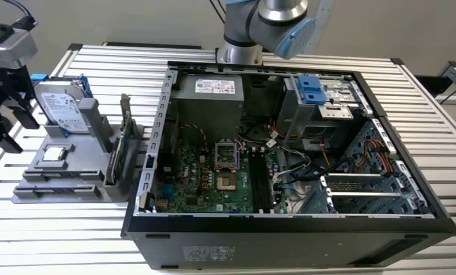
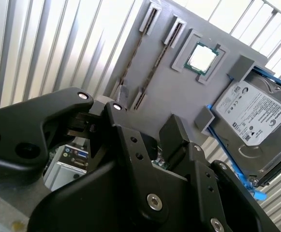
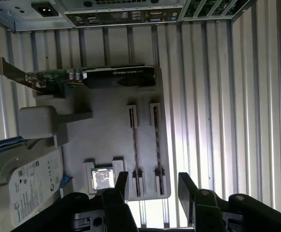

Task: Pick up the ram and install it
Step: 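Pick up the ram and move it above insertion slot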

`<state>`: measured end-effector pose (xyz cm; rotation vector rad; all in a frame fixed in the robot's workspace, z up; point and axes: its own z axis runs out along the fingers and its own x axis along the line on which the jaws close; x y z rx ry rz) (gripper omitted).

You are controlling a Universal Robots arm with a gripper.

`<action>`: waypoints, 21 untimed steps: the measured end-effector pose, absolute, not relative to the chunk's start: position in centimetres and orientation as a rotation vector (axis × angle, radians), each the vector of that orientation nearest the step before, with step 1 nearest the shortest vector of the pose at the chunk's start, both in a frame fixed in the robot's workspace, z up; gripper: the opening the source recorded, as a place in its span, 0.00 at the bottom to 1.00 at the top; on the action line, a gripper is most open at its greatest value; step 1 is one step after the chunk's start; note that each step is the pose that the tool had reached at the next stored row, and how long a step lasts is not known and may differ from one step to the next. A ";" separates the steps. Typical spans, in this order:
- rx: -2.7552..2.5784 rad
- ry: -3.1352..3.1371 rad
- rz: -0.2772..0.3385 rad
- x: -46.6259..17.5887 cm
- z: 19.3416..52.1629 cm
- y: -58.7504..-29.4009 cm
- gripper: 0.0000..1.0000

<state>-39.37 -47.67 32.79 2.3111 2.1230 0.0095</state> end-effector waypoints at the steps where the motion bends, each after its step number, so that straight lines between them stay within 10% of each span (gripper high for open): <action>1: 2.311 2.123 0.009 -39.4 32.7 -47.7 1.00; 21: 2.311 2.123 0.009 -39.4 31.1 -47.7 1.00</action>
